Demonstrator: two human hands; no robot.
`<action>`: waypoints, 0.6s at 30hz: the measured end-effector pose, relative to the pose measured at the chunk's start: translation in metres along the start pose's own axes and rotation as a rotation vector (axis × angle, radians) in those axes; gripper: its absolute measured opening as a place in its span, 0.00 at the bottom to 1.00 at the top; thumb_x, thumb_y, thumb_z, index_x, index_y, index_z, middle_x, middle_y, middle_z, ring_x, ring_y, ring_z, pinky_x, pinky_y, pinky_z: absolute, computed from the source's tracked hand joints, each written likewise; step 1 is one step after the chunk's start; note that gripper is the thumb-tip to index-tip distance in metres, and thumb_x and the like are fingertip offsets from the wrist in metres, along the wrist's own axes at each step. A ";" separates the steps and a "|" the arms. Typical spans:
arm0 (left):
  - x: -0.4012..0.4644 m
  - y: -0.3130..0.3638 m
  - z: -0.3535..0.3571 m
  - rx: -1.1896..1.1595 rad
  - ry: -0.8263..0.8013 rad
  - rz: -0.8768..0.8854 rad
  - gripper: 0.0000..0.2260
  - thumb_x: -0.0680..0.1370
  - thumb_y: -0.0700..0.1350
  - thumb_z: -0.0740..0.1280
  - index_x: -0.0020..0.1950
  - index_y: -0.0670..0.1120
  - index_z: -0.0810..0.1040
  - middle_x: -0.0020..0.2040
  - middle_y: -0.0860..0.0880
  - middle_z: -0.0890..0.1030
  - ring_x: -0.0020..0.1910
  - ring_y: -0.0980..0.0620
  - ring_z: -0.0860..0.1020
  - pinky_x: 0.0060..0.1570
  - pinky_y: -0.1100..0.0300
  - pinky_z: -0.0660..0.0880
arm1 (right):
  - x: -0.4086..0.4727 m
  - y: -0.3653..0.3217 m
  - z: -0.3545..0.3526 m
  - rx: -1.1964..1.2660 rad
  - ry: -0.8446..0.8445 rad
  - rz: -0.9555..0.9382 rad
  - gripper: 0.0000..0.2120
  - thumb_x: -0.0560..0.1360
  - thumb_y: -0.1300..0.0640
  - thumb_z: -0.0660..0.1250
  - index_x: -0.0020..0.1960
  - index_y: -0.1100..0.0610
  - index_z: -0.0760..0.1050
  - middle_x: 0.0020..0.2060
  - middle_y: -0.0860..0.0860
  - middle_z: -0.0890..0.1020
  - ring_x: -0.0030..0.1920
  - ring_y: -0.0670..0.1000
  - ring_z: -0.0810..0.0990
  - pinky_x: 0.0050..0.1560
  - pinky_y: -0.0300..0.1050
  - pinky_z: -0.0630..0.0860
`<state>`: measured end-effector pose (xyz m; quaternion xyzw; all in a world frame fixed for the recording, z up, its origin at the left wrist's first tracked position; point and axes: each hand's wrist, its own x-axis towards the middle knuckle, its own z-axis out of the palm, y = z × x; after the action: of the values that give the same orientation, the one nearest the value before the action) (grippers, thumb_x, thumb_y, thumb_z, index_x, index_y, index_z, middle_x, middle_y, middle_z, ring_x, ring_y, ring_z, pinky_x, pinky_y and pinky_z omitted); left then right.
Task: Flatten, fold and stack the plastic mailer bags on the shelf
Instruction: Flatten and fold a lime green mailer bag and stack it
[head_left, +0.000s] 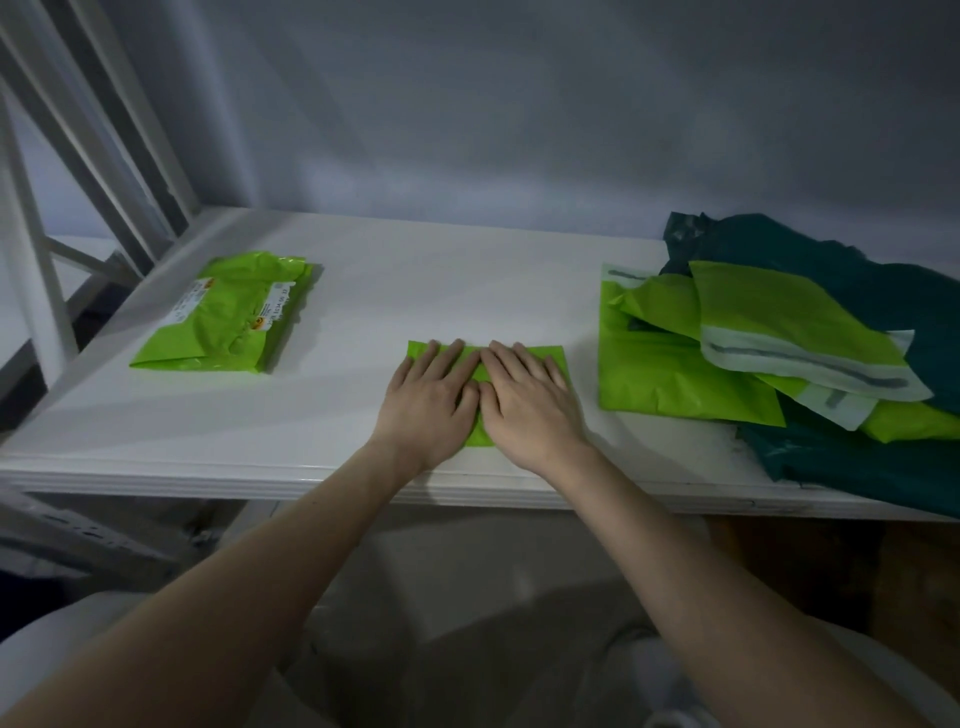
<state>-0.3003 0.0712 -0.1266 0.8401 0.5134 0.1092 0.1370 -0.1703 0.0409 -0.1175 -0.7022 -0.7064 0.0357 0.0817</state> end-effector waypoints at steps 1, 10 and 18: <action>-0.001 0.001 -0.002 -0.016 -0.008 -0.023 0.23 0.80 0.53 0.44 0.76 0.56 0.53 0.77 0.54 0.53 0.77 0.50 0.48 0.74 0.52 0.45 | -0.001 0.001 0.000 0.009 0.000 0.039 0.23 0.80 0.48 0.50 0.75 0.49 0.57 0.76 0.50 0.57 0.76 0.53 0.52 0.73 0.52 0.49; 0.002 0.003 -0.006 -0.038 -0.040 -0.111 0.22 0.80 0.56 0.49 0.75 0.60 0.53 0.78 0.48 0.49 0.76 0.46 0.43 0.73 0.46 0.40 | 0.002 0.009 -0.004 0.027 -0.058 0.153 0.28 0.78 0.40 0.49 0.75 0.47 0.52 0.76 0.55 0.53 0.76 0.55 0.48 0.72 0.65 0.45; 0.016 0.002 -0.007 0.058 -0.047 -0.178 0.36 0.77 0.66 0.46 0.77 0.46 0.41 0.78 0.47 0.44 0.76 0.51 0.39 0.73 0.49 0.37 | 0.011 0.024 -0.008 0.014 -0.079 0.145 0.31 0.78 0.38 0.48 0.77 0.50 0.49 0.76 0.62 0.50 0.76 0.58 0.47 0.74 0.57 0.46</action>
<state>-0.2940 0.0861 -0.1183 0.7971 0.5856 0.0617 0.1337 -0.1448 0.0514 -0.1125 -0.7489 -0.6562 0.0740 0.0559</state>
